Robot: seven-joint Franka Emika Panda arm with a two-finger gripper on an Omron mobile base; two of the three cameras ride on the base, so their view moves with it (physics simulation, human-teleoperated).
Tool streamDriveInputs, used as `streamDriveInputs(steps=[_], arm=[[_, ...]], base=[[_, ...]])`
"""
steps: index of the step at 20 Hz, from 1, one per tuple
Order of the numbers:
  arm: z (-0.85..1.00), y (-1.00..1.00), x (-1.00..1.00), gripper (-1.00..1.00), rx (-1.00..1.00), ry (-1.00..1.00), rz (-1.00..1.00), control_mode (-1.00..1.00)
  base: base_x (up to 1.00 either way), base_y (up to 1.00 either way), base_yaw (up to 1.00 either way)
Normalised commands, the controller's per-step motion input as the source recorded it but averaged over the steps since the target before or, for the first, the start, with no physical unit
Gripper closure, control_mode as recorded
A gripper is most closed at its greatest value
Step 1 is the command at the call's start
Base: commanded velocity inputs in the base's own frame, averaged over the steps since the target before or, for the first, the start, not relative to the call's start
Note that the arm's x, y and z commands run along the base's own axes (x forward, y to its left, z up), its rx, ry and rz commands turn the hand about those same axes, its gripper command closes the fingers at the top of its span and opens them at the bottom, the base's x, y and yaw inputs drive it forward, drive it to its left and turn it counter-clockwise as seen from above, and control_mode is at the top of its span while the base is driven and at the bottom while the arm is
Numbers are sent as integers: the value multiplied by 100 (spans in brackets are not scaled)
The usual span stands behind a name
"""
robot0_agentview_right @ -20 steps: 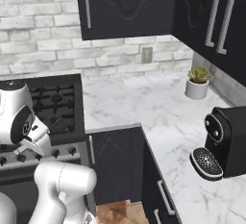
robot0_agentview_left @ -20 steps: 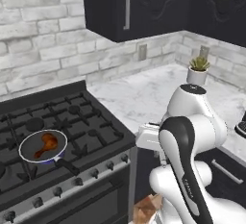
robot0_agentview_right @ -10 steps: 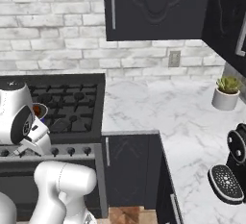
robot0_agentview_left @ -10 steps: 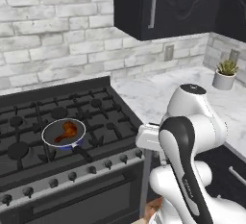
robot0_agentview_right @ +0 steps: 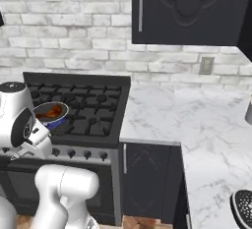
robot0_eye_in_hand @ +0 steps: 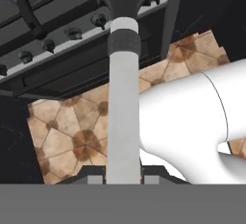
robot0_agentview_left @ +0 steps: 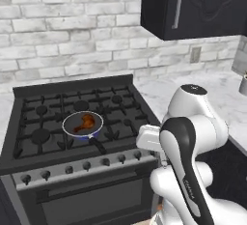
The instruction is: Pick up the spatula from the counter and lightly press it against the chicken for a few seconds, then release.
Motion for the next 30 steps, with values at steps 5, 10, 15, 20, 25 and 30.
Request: streamDriveInputs(steps=[5, 10, 15, 20, 25, 30], arm=[[0, 0, 0, 100, 0, 0, 0, 100], [0, 0, 0, 100, 0, 0, 0, 100], [0, 0, 0, 100, 0, 0, 0, 100], [0, 0, 0, 100, 0, 0, 0, 100], [0, 0, 0, 100, 0, 0, 0, 100], [0, 0, 0, 100, 0, 0, 0, 100]], base=[[21, -3, 26], [36, -9, 25], [38, -8, 19], [47, -8, 11], [60, -6, 4], [62, -1, 2]])
